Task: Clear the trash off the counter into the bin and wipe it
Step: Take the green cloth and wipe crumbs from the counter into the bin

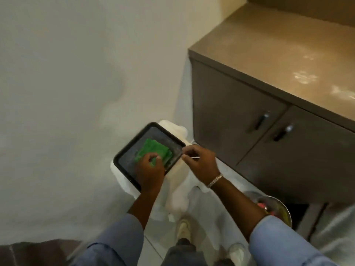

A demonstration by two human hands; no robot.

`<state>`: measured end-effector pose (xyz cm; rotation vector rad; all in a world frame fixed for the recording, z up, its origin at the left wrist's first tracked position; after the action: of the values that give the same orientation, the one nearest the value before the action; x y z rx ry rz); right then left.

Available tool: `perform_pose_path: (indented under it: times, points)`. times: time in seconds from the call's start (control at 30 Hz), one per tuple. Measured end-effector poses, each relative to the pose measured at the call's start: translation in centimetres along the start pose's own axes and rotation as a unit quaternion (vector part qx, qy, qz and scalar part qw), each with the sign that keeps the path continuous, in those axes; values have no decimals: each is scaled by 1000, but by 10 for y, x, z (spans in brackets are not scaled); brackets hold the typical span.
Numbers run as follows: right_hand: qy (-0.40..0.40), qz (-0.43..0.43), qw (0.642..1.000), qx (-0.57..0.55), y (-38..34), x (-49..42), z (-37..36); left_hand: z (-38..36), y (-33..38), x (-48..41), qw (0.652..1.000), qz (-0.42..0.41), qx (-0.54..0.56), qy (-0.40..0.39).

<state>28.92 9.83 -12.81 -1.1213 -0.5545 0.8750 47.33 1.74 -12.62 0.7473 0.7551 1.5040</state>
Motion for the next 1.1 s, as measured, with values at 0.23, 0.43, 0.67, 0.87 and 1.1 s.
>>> perform_pose_path:
  times: [0.23,0.43,0.67,0.87,1.1]
  points:
    - [-132,-77,940,305,10,-50,-136,11,-76,-66,972,229,0,-41]
    - [-60,-153,974,158,19,-50,-132,-2,-88,-55,939,316,139,-14]
    - [96,-212,963,-132,46,21,6,-82,-28,18,874,276,320,-239]
    - [53,-120,980,147,95,109,125,-182,17,132,882,170,174,-403]
    - [63,-153,907,386,224,169,203,-329,-8,268,794,221,89,-560]
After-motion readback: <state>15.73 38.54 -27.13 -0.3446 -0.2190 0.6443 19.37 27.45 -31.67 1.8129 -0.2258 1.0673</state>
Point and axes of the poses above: each hand's wrist, its own x-axis away from the middle knuckle, its own z-axis out of the back of the hand, y = z × x, the point moved 9 cm from there along -x, towards the middle knuckle, and after that the axes turned 5 degrees about y, right-handed, at the moved point
